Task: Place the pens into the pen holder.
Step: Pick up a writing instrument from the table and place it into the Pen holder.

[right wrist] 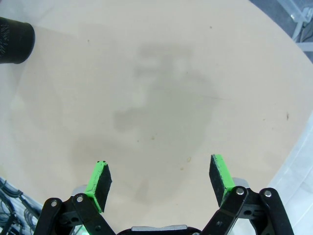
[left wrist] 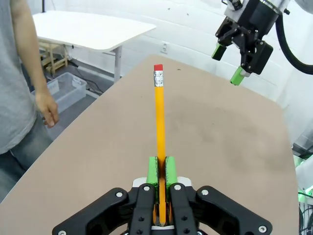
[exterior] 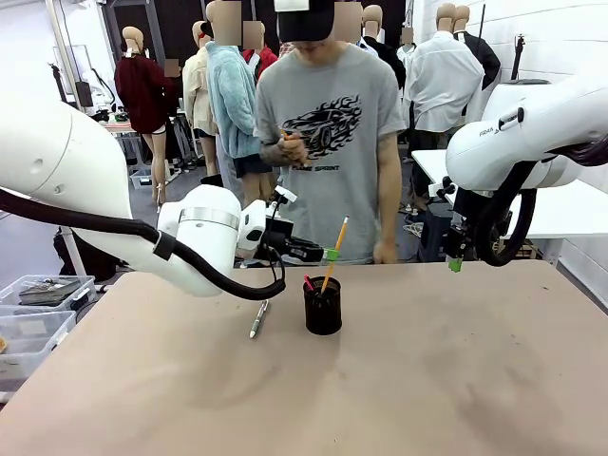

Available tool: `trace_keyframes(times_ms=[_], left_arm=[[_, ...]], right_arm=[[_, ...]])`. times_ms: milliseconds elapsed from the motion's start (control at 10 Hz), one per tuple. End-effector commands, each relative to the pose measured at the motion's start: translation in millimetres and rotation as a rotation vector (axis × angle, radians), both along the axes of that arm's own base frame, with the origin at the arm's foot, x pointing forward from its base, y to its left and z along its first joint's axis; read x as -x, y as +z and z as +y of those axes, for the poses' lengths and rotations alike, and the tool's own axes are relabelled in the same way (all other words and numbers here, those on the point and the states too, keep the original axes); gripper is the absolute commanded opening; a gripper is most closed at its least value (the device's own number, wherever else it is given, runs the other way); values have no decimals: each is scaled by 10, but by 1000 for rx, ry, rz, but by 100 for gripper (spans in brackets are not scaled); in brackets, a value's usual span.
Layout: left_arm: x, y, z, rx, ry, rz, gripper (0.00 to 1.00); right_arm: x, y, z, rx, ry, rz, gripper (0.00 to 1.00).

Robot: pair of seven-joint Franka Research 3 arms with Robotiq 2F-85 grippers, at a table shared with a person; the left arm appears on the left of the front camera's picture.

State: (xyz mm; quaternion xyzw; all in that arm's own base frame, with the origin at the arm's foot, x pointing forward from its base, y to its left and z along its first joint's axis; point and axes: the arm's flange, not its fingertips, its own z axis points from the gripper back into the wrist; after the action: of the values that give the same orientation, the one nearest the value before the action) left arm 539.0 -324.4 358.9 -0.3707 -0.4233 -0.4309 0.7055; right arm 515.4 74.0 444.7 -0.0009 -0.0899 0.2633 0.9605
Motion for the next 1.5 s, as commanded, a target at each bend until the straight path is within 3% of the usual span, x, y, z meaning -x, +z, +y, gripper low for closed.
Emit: trace_keyframes(times_ms=[0, 300, 400, 700, 900, 1100, 1400], left_arm=[[60, -48, 64, -16, -5, -20, 18], [102, -52, 137, -5, 9, -21, 78], [132, -45, 171, 7, 7, -21, 90], [422, 326, 516, -58, 93, -55, 90], [661, 669, 839, -198, 194, -51, 90], [832, 936, 1089, -460, 374, 29, 90], [792, 999, 1343, -697, 458, 261, 90]], right_arm=[[-14, -14, -2, -9, -5, -4, 100], [-14, -14, -2, -9, -5, -4, 100], [-14, -14, -2, -9, -5, -4, 100], [-14, -14, -2, -9, -5, -4, 100], [-14, -14, -2, -9, -5, -4, 100], [-14, -14, -2, -9, -5, -4, 100], [-14, -14, -2, -9, -5, -4, 100]])
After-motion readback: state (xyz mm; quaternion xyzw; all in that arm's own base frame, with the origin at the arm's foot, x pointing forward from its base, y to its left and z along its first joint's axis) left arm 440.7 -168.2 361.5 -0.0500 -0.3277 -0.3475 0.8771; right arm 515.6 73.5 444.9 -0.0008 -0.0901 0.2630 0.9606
